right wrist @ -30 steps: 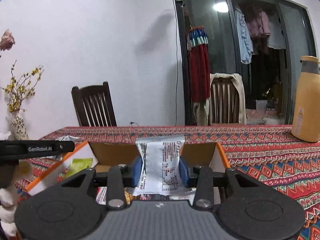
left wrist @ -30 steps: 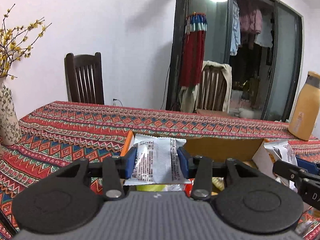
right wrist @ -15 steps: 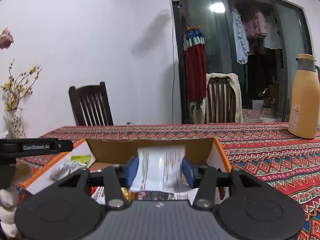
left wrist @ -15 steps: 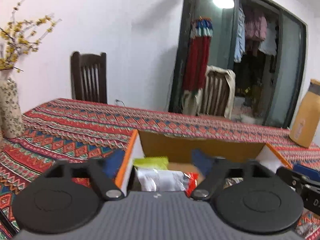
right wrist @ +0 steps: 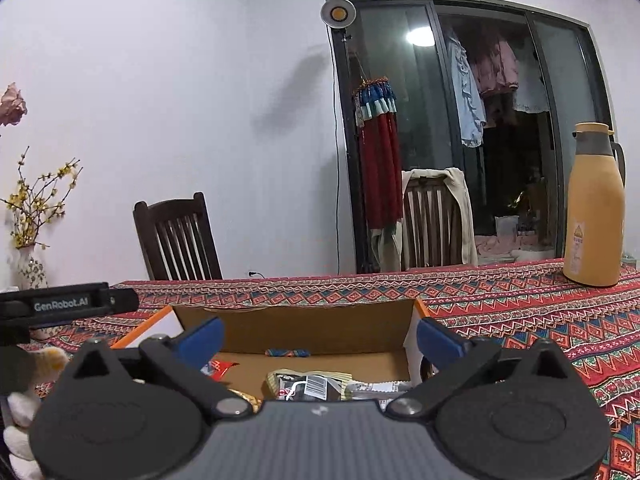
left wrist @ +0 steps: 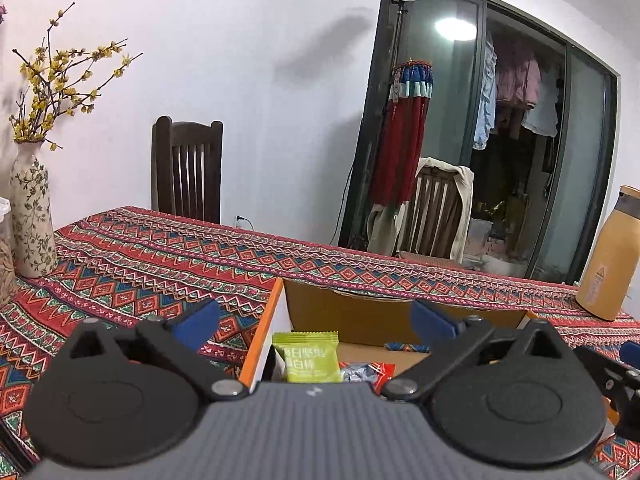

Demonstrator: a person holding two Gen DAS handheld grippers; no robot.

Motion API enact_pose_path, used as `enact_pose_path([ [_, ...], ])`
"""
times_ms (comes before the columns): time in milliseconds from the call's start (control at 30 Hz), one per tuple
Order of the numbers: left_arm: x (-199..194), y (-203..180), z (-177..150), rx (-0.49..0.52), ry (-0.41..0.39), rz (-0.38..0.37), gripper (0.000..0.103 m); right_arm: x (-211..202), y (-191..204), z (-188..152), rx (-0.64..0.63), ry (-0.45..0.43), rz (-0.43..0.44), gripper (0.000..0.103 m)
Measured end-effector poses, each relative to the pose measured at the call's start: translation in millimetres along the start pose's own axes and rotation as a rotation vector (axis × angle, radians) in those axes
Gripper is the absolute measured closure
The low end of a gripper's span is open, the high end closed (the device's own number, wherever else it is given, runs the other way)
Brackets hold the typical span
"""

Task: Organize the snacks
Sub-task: 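Open both grippers to drop the white packets into the box, then move both grippers back toward the packets beside the box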

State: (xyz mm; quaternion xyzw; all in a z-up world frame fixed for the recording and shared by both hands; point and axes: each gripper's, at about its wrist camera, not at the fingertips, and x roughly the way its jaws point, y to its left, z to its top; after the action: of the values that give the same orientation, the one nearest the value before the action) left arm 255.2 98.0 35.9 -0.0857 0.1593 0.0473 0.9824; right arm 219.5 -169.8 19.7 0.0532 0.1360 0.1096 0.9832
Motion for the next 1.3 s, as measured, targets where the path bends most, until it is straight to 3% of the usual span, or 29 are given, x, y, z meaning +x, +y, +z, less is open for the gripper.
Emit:
enact_pose_path([
  [500,-13.1,-3.5,6.5,-0.006,-0.032,0.009,0.0,-3.0,-2.7,2.0,0.002,-0.011,-0.001,0.0],
  [867,-47.2,-1.8,17.9,-0.022,-0.047,0.0,0.0,-4.1,-0.8,4.0,-0.007,-0.002,0.005,0.0],
  [1300,-95.6,13.4,8.8,0.004,-0.039,-0.011,0.0,-49.5,8.1,16.4,-0.044,-0.038,0.001,0.0],
])
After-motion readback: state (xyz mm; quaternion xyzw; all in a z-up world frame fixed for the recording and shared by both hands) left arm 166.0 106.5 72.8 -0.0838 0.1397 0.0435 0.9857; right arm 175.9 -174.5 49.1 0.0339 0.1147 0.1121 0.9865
